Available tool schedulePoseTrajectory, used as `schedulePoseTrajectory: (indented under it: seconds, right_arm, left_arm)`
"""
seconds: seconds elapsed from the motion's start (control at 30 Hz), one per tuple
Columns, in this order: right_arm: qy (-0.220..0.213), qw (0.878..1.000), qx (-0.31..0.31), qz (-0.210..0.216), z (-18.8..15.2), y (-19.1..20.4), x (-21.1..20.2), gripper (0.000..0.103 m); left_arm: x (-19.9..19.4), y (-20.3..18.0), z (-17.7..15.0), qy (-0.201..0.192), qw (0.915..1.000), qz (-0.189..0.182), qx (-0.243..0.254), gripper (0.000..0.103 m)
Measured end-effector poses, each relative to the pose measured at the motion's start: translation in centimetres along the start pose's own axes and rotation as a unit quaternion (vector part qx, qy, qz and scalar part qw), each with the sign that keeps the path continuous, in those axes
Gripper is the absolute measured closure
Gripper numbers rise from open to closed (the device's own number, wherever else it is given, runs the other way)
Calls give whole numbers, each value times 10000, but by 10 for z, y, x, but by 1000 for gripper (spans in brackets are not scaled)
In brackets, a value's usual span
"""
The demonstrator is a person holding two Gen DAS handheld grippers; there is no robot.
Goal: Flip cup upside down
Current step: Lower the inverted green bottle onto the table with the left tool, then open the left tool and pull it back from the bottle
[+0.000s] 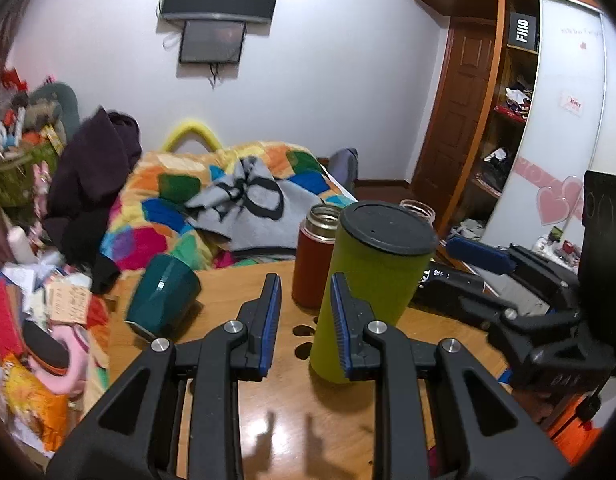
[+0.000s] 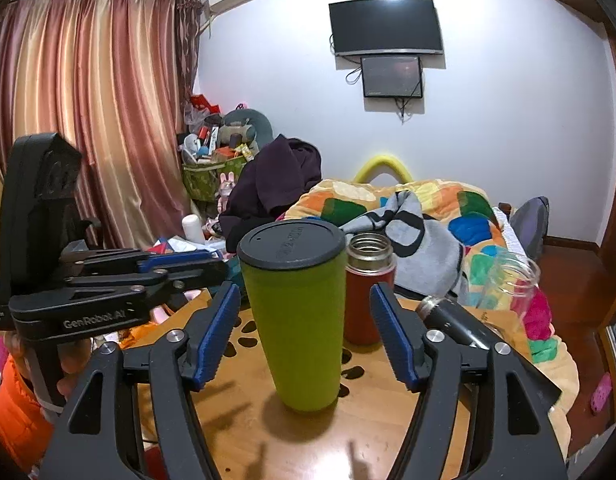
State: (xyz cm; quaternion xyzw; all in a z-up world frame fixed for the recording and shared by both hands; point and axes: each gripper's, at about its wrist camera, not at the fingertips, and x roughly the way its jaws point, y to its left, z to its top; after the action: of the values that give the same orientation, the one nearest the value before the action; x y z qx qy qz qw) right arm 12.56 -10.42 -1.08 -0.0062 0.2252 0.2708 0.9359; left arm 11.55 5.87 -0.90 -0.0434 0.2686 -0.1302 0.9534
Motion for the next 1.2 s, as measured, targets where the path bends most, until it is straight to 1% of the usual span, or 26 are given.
schedulePoseTrajectory:
  seconds: [0.03,0.07,0.1,0.2,0.27,0.3,0.33,0.37,0.4,0.47,0.5,0.53,0.6,0.83,0.93,1.03,1.2]
  right_arm:
    - [-47,10000,20,-37,-1,-1,-5,30]
    - [-107,9999,33,-76,-3,-3,-14,28]
    - [-154,9998,51,-104,-4,-4,-20,27]
    - [-253,9995,132,-143,-7,-6,-36,27]
    - [-314,9992,176,-182,-9,-7,-46,24]
    - [-354,9989,192,-221,-11,-7,-52,20]
    - [-402,9986,209,-261,-12,-7,-57,17]
    - [-431,9984,218,-279,-13,-7,-61,16]
    - [-463,9982,232,-297,-15,-7,-67,15]
    - [-483,9980,251,-326,-18,-6,-74,14]
    - [-497,9977,252,-378,-20,-5,-79,12]
    - [-513,9974,244,-435,-22,-5,-83,7]
    - [-583,9966,214,-543,-27,-3,-90,0]
    - [-705,9937,8,-874,-40,10,-106,0]
    - [-733,9927,-41,-954,-45,12,-112,0]
    - [-745,9927,-36,-946,-48,13,-117,0]
    - [-781,9924,26,-953,-49,12,-121,0]
  left_arm:
    - [-9,-4,-2,-111,9999,53,53,79]
    - [-16,-8,-3,-202,9997,85,94,76]
    - [-23,-11,-5,-280,9995,102,131,75]
    - [-40,-19,-8,-490,9985,141,182,64]
    - [-50,-25,-11,-641,9976,184,180,50]
    - [-55,-28,-13,-717,9970,228,182,46]
    - [-58,-30,-15,-781,9964,266,193,39]
    - [-64,-35,-19,-867,9954,330,230,32]
    - [-67,-37,-21,-928,9946,392,262,28]
    - [-73,-41,-25,-1050,9926,534,284,7]
    - [-77,-43,-28,-1146,9910,636,275,3]
    - [-81,-45,-31,-1236,9894,706,270,1]
    - [-84,-49,-34,-1279,9884,753,326,1]
    - [-88,-67,-55,-1389,9832,1059,538,0]
    - [-92,-72,-60,-1447,9818,1070,613,0]
    - [-92,-77,-63,-1465,9814,1061,642,0]
    - [-95,-76,-65,-1487,9826,975,538,0]
